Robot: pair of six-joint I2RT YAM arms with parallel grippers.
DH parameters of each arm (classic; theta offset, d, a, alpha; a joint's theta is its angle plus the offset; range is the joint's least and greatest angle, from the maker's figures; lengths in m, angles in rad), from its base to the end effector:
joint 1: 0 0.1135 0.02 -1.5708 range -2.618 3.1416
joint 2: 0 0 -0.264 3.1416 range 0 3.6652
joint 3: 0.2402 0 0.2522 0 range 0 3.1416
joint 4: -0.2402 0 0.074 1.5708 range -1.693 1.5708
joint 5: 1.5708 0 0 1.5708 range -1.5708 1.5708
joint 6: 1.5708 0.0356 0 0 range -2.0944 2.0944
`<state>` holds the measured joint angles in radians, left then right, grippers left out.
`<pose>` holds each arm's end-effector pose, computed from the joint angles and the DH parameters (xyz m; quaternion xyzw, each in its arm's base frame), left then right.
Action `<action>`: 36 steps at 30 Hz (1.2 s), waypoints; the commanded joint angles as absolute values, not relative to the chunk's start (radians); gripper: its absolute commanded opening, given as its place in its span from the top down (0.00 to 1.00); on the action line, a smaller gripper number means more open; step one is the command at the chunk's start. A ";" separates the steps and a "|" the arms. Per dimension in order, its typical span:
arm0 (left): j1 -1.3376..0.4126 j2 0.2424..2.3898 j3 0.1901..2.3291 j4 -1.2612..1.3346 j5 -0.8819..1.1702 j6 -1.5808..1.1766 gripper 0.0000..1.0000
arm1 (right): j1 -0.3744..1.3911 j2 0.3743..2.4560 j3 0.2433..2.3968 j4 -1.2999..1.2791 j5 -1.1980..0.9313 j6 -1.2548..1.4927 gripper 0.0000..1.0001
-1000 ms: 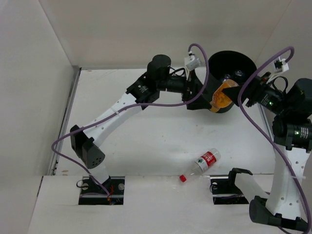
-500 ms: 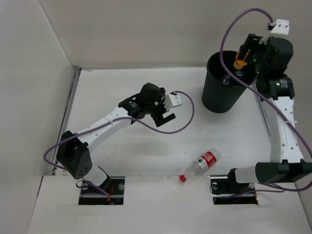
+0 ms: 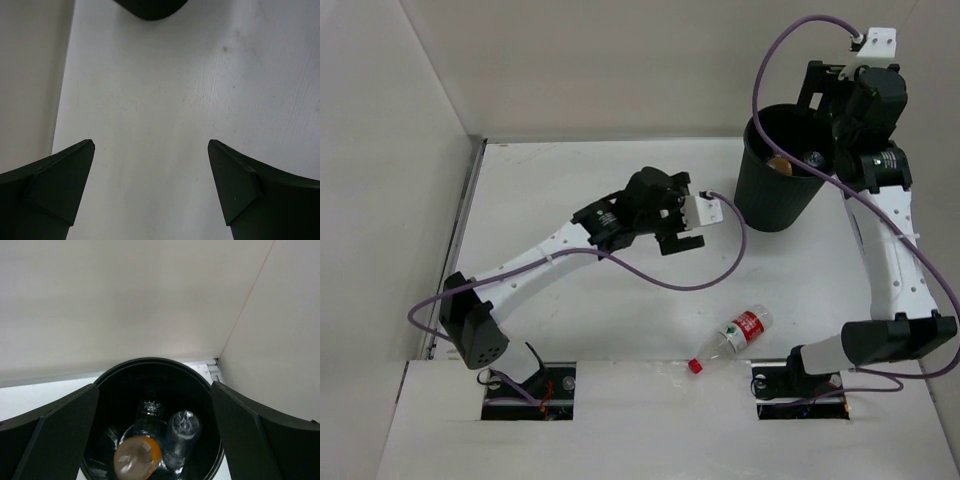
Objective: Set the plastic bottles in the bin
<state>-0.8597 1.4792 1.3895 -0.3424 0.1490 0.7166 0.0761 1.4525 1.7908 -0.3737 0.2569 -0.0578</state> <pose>0.2208 -0.2644 0.3685 0.6238 0.5638 -0.1010 0.5317 0.3082 0.0144 0.5097 0.0410 0.7179 -0.0859 0.6896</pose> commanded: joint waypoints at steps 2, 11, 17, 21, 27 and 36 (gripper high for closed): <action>-1.011 1.545 1.540 -0.350 0.156 0.615 0.00 | 0.045 1.309 1.842 -0.379 0.215 -0.069 0.00; -1.203 1.635 1.493 -0.540 0.132 0.395 0.00 | -0.290 0.925 1.727 -0.580 0.034 -0.071 0.00; -1.199 1.681 1.425 -0.480 0.035 0.201 0.00 | -0.530 0.755 1.704 -0.695 -0.147 -0.008 0.00; -1.194 1.773 1.475 -0.433 0.026 0.019 0.00 | -0.634 0.703 1.695 -0.724 -0.210 0.105 0.00; -1.216 1.870 1.563 -0.420 0.159 -0.211 0.01 | -0.677 0.699 1.638 -0.686 -0.204 0.222 0.00; -1.268 1.871 1.497 -0.413 0.201 -0.304 0.02 | -0.740 0.776 1.709 -0.660 -0.244 0.247 0.00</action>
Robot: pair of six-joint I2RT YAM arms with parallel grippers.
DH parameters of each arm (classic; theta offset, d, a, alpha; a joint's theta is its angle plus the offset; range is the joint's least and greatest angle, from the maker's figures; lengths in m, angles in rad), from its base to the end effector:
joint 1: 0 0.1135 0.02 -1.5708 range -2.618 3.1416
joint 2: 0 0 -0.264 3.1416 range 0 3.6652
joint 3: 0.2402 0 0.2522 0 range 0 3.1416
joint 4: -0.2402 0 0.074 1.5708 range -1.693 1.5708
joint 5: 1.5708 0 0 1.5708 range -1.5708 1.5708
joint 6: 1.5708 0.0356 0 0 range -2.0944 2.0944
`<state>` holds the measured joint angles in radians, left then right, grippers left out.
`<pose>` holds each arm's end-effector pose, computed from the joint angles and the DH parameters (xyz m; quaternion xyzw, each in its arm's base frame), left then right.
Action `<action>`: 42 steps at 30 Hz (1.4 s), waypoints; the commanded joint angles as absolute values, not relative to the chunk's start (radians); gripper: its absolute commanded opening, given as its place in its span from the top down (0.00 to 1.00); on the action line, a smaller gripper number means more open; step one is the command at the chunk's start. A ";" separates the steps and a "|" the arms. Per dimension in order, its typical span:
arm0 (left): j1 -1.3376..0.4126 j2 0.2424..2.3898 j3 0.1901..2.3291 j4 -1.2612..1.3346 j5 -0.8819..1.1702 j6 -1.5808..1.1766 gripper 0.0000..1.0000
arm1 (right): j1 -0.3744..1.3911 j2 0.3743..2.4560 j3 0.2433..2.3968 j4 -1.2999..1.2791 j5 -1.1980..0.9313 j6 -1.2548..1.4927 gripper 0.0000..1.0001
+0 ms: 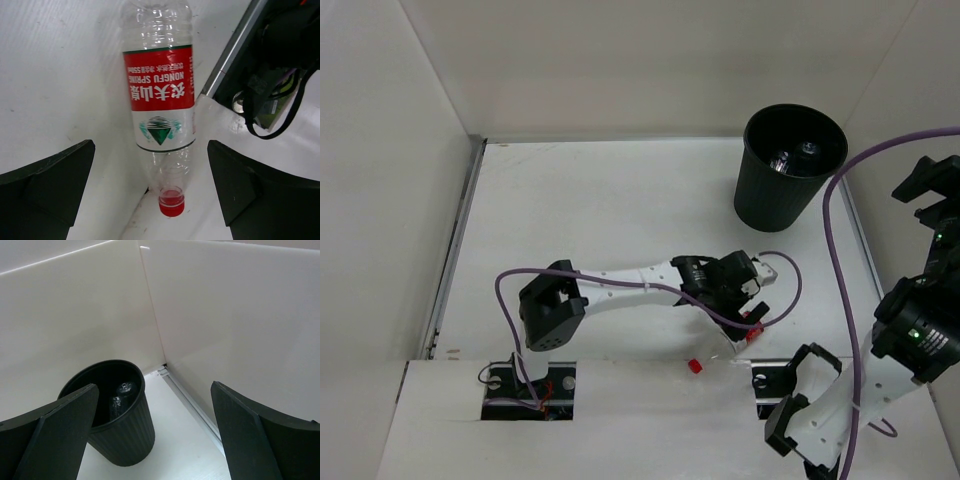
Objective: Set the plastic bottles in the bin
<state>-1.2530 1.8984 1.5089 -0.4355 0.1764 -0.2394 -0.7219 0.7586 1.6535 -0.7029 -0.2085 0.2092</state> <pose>0.1279 -0.4088 0.2458 0.4783 0.7955 -0.3066 0.2108 0.0361 -0.0220 0.5445 0.2122 0.6013 -0.1306 0.7591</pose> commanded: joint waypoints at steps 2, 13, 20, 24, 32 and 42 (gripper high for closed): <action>-1.278 1.879 1.486 -0.411 0.187 -0.304 0.03 | -0.752 0.798 1.735 -0.650 -0.261 0.271 0.00; -1.337 2.040 1.365 -0.304 -0.046 -0.183 0.05 | -0.869 0.871 1.818 -0.591 -0.440 0.437 0.00; -1.340 2.023 1.379 -0.279 -0.009 -0.111 0.82 | -0.956 0.879 1.784 -0.568 -0.587 0.477 0.00; -1.208 1.913 1.446 -0.357 0.084 -0.062 0.90 | -0.930 0.899 1.718 -0.542 -0.724 0.477 0.00; -0.837 1.770 1.920 -0.554 0.510 -0.014 0.90 | -0.849 0.988 1.736 -0.548 -1.027 0.531 0.00; -0.887 1.807 2.247 -0.213 0.931 -0.316 0.89 | -0.432 1.141 1.746 -0.261 -1.471 0.931 0.00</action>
<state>-0.8291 1.7908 2.2196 -0.3134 0.7429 -0.1947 -0.5072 1.1847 1.7279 -0.4843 -1.3323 0.7830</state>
